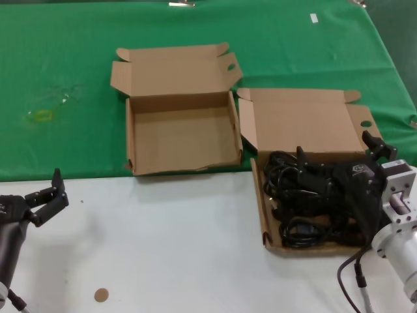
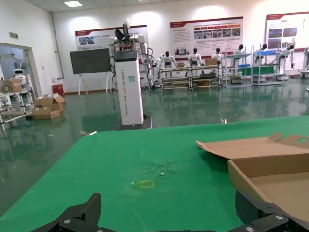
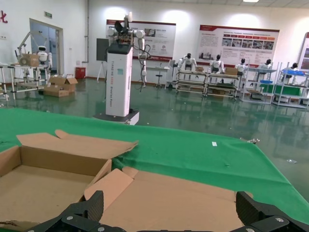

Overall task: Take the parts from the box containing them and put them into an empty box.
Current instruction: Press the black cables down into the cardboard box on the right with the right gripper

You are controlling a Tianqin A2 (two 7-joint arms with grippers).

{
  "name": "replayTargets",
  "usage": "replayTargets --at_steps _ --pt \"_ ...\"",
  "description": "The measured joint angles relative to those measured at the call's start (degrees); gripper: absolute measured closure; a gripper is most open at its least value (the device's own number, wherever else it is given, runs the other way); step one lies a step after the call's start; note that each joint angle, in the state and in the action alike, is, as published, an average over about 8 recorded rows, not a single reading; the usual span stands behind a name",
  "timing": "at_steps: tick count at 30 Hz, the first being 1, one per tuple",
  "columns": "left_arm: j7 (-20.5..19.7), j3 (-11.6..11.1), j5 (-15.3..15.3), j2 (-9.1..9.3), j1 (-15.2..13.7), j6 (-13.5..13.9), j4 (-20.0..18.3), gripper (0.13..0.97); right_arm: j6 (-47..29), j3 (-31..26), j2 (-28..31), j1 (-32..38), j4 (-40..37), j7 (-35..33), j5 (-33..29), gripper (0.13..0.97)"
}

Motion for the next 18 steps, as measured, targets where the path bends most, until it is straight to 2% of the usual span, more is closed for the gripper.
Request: replayTargets --at_steps 18 --pt "0.0 0.0 0.0 0.0 0.0 0.0 0.0 0.132 0.0 0.0 0.0 0.0 0.0 0.0 0.0 0.129"
